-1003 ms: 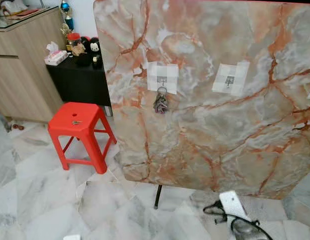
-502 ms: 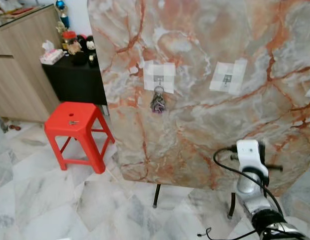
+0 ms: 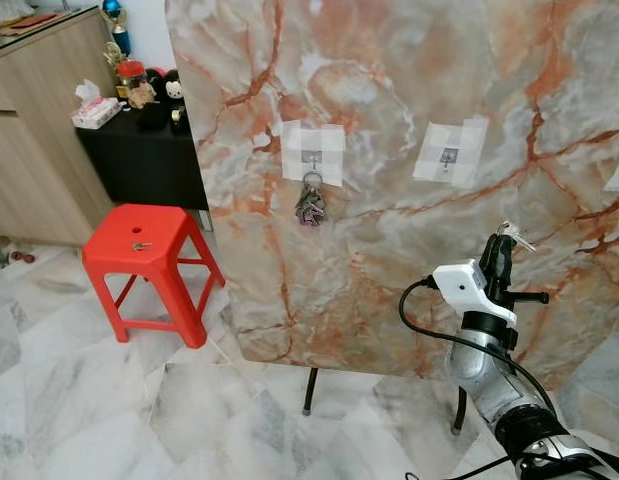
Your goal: Hang keys on a hook
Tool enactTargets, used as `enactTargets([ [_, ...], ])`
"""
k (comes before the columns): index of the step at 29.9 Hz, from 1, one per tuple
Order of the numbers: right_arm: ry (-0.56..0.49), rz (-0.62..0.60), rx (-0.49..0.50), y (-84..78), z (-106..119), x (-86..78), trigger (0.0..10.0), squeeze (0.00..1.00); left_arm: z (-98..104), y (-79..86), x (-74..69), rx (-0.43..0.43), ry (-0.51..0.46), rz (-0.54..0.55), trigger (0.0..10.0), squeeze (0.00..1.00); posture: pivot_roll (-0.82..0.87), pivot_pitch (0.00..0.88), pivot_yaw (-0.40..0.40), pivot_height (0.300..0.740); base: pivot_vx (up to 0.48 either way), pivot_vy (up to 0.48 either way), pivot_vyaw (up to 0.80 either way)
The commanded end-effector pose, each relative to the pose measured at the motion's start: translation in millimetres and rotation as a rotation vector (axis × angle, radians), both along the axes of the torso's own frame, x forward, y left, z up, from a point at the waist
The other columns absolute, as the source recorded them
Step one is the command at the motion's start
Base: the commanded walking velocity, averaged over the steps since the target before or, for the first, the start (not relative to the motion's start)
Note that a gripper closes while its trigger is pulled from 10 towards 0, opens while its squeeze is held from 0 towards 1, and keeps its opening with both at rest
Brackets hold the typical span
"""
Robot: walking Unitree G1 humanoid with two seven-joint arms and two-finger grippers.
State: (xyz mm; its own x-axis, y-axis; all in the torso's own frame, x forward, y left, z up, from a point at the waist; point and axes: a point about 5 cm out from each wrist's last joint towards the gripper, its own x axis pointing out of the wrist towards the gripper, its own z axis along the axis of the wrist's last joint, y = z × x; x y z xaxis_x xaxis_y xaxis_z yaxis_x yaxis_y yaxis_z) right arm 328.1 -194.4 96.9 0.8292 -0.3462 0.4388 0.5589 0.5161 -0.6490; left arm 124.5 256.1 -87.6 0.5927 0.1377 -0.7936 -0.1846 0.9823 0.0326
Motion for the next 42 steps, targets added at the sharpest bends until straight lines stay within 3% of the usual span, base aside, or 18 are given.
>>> enactTargets([
  [1, -0.044, 0.045, -0.018, 10.3, 10, 4.3, 10.0, 0.0, -2, -9.5, 5.0, 0.003, 0.006, -0.023, 10.0, 0.0, 0.13, 0.0, -0.016, 0.74, 0.0, 0.0, 0.0],
  [5, -0.039, 0.079, -0.047, 16.8, 10, 6.3, 10.0, 0.0, -1, -21.6, 15.8, -0.006, -0.01, -0.038, 10.0, 0.0, 0.13, 0.0, -0.014, 0.74, 0.0, 0.0, 0.0],
  [16, -0.096, 0.103, -0.2, 27.6, 23, 11.5, 10.0, 0.0, -2, -28.2, 20.2, -0.01, -0.016, -0.037, 10.0, 0.0, 0.14, 0.0, -0.018, 0.74, 0.0, 0.0, 0.0],
  [21, -0.1, 0.088, -0.23, 27.9, 26, 14.2, 10.0, 0.0, -2, -16.0, 10.7, -0.004, -0.005, -0.024, 10.0, 0.0, 0.14, 0.0, -0.018, 0.74, 0.0, 0.0, 0.0],
  [24, -0.099, 0.082, -0.228, 27.1, 27, 14.9, 10.0, 0.0, 1, 3.9, 0.2, 0.007, 0.005, -0.004, 10.0, 0.0, 0.14, 0.0, -0.016, 0.74, 0.0, 0.0, 0.0],
  [30, -0.089, 0.067, -0.235, 25.8, 26, 15.4, 10.0, 0.0, 4, 21.1, -9.3, 0.017, 0.014, 0.013, 10.0, 0.0, 0.14, 0.0, -0.016, 0.74, 0.0, 0.0, 0.0],
  [36, -0.079, 0.063, -0.238, 25.5, 25, 15.6, 10.0, 0.0, 5, 24.2, -11.0, 0.013, 0.015, 0.013, 10.0, 0.0, 0.14, 0.0, -0.015, 0.74, 0.0, 0.0, 0.0],
  [42, -0.074, 0.06, -0.236, 25.6, 25, 15.9, 10.0, 0.0, 2, 9.6, -4.1, 0.003, 0.013, -0.005, 10.0, 0.0, 0.14, 0.0, -0.015, 0.74, 0.0, 0.0, 0.0],
])
